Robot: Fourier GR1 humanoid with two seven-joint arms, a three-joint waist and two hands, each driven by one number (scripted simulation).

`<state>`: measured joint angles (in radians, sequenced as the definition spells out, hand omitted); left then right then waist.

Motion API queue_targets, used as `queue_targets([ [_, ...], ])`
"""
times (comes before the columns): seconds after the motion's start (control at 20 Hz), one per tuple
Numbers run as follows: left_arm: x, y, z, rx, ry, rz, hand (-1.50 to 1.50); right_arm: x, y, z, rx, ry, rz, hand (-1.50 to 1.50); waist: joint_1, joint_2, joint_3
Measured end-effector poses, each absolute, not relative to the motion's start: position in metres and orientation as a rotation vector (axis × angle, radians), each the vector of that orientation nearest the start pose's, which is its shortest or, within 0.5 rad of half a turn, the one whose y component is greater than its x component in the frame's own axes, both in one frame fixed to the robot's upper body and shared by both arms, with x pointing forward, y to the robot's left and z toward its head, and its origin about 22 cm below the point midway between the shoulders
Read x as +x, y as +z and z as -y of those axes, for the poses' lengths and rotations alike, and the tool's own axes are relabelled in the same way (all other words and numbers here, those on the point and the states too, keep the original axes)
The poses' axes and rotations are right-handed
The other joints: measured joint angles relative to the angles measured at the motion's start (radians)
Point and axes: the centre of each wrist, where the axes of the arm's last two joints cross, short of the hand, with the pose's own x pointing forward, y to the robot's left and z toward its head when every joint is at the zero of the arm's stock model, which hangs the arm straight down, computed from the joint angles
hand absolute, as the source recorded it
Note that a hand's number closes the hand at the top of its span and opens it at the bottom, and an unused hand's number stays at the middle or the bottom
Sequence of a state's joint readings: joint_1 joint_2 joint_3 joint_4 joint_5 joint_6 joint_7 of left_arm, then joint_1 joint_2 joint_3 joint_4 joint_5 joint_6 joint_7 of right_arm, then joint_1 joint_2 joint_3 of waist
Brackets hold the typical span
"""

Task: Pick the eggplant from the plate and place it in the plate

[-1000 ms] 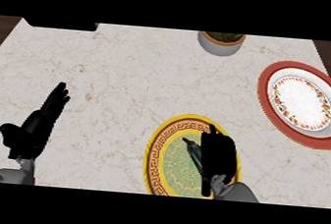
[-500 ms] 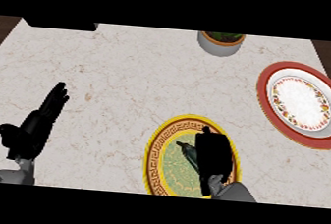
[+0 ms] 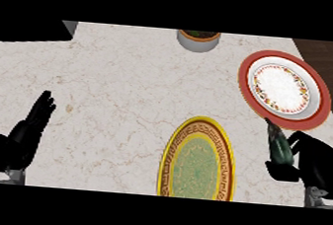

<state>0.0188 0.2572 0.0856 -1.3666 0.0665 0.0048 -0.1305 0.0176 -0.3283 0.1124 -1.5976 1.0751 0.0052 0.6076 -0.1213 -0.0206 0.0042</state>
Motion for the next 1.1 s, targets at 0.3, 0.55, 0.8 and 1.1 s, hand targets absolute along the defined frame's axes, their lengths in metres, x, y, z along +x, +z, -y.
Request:
queue_targets([
  [0.3,0.227,-0.027,-0.323,0.231,-0.060,1.493,0.00,0.186,0.055,0.388,-1.308,0.518,0.909,1.50,0.018,0.003,-0.001],
  [0.55,0.235,-0.027,-0.318,0.201,-0.090,1.506,0.00,0.135,0.082,0.445,-1.390,0.409,1.004,1.50,0.059,0.011,-0.003],
  [0.8,0.242,-0.025,-0.310,0.181,-0.114,1.511,0.00,0.120,0.118,0.459,-1.503,0.322,1.109,1.50,0.092,0.016,-0.004],
  [1.1,0.257,-0.019,-0.301,0.166,-0.129,1.520,0.00,0.128,0.140,0.457,-1.502,0.288,1.196,1.50,0.111,0.019,-0.005],
])
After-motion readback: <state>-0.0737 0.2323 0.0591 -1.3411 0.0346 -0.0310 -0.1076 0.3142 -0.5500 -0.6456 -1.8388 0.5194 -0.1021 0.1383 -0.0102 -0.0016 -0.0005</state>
